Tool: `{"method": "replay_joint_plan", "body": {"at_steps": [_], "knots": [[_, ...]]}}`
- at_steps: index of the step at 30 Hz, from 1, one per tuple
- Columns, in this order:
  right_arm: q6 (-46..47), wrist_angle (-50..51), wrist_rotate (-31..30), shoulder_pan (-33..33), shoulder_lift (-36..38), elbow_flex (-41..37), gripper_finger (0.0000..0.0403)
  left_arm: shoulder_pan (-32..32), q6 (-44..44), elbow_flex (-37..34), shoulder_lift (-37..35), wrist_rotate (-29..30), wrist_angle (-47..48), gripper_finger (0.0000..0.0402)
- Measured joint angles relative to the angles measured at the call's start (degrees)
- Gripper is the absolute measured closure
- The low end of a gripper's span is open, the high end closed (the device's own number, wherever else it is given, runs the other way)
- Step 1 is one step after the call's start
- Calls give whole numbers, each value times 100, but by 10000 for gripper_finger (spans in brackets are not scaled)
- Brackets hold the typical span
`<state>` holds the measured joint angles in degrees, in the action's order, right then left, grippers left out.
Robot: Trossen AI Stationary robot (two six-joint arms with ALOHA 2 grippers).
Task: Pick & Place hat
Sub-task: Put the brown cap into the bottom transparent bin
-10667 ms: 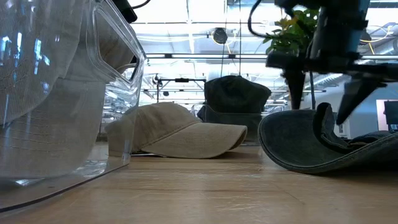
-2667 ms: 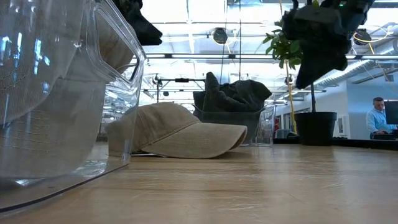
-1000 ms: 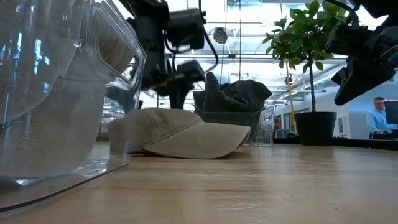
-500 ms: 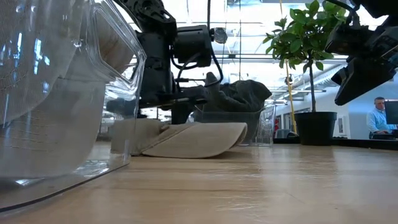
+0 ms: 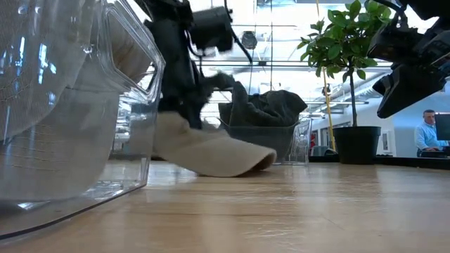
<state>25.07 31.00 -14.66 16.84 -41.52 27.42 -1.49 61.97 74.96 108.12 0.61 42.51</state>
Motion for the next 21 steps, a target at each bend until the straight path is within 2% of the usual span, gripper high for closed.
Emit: {"method": "replay_joint_plan", "body": {"at_steps": [6,10,16,21], "knots": [[-51,-4,-3,0,-1,0,403,170,-172,7,-963,282,630,363],[-52,-99,-28,0,-2,0,403,420,-363,188,-1504,822,1012,363],[27,-533,-80,0,0,0,403,877,-1386,1501,-1583,1682,2315,363],[509,-610,-495,-2,-9,0,403,1386,-2099,2430,-1524,2118,2983,363]]}}
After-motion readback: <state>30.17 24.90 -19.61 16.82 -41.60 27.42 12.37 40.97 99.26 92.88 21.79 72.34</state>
